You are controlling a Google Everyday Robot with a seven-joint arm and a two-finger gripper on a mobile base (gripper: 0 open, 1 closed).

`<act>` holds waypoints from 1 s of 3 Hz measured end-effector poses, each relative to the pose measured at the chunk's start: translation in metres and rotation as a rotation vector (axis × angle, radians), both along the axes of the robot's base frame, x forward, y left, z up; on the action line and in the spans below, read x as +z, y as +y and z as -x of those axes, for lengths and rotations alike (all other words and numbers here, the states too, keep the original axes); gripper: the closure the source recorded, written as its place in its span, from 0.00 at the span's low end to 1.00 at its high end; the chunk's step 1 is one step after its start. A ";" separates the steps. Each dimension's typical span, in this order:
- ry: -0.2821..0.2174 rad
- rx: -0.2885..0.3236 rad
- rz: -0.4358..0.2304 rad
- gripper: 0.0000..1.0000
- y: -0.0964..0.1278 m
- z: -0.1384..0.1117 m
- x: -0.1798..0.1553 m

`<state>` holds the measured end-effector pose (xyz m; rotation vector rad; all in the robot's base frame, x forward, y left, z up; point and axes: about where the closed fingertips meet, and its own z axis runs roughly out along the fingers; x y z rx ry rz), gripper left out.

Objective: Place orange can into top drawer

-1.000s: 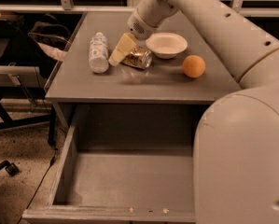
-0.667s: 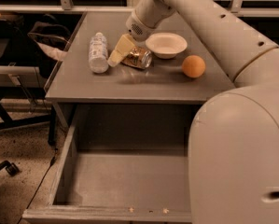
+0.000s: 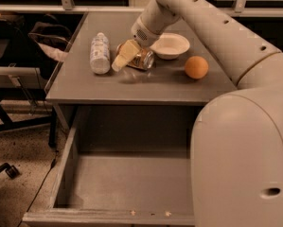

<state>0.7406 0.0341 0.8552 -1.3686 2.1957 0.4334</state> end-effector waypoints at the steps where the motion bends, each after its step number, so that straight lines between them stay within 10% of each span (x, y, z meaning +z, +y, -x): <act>1: 0.000 0.000 0.000 0.25 0.000 0.000 0.000; 3: 0.000 0.000 0.000 0.72 0.000 0.000 0.000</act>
Offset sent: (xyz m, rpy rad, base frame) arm 0.0000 0.0000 0.0000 0.0000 0.0000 0.0000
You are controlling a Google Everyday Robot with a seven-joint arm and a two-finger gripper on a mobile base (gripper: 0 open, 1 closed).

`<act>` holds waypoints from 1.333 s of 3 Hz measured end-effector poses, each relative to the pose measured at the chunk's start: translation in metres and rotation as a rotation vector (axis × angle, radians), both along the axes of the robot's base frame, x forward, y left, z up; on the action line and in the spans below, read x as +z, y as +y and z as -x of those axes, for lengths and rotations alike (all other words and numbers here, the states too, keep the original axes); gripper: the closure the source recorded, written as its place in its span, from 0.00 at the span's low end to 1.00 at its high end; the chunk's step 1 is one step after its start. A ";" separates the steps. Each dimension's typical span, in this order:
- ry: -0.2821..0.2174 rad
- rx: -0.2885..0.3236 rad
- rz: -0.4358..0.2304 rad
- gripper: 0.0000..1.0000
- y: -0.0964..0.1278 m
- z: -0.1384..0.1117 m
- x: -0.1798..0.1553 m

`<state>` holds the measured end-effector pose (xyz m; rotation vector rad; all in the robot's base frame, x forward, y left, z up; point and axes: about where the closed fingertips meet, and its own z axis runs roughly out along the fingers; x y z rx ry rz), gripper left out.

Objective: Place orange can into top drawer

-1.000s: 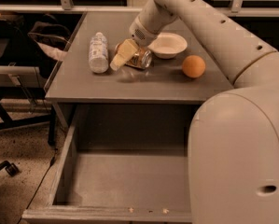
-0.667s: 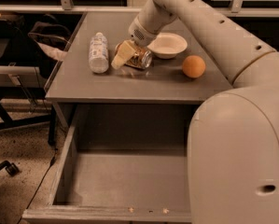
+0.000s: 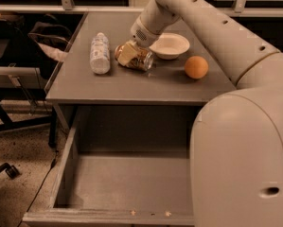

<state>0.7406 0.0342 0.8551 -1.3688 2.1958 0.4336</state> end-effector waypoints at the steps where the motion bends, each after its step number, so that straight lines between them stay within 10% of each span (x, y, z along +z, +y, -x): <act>1: 0.000 0.000 0.000 1.00 0.000 0.000 0.000; 3: -0.055 0.061 0.009 1.00 0.002 0.005 0.020; 4: -0.199 0.023 -0.038 1.00 -0.018 0.034 0.070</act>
Offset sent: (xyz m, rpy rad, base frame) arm 0.0000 0.0000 0.0000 0.0000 0.0000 0.0000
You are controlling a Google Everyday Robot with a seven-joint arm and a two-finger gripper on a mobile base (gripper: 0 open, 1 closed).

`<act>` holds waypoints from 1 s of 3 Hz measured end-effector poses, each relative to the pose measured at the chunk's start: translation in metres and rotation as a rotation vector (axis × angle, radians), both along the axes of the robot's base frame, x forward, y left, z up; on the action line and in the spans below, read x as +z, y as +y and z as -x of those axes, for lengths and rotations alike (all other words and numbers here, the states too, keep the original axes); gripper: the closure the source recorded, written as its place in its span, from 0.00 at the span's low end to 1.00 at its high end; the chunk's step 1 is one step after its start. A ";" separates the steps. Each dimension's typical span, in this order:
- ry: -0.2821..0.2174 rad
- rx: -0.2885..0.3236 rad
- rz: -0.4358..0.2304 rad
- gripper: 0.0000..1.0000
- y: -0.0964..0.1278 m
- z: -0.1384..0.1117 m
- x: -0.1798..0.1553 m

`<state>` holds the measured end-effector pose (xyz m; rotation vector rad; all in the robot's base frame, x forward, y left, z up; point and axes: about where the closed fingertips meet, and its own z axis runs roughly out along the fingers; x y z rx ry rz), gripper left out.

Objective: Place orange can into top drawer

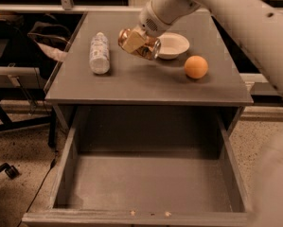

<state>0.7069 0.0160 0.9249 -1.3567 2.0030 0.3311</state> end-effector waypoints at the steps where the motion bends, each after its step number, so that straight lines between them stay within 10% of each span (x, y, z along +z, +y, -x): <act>1: -0.078 -0.038 -0.061 1.00 -0.014 0.028 0.007; 3: -0.097 -0.048 -0.212 1.00 -0.029 0.087 -0.010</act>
Offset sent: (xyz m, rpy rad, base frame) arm -0.1029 -0.0416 -0.0118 0.2651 -0.1256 -0.0854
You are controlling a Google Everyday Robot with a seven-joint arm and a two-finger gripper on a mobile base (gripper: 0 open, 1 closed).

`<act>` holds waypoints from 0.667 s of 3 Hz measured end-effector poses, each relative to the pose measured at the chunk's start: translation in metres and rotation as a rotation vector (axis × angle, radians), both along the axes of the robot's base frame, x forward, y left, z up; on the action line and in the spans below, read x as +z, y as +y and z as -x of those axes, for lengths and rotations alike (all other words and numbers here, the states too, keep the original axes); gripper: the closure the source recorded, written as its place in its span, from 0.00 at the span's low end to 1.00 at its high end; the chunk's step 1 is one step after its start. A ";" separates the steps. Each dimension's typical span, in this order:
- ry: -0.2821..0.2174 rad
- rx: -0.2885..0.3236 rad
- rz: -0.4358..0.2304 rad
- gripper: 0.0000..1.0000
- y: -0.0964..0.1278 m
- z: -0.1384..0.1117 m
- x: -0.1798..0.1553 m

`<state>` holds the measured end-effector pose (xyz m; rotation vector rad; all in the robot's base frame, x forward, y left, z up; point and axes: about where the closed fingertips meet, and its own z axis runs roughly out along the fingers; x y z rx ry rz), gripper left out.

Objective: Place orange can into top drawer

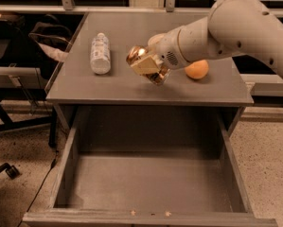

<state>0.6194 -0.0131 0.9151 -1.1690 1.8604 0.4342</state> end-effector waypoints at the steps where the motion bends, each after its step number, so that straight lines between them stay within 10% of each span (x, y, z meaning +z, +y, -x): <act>1: 0.000 0.001 0.000 1.00 0.000 0.000 0.000; 2: -0.005 0.014 0.002 1.00 0.005 0.003 0.002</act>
Offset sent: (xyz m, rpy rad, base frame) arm -0.0071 0.0086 0.0049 -0.0033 -0.0149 0.0321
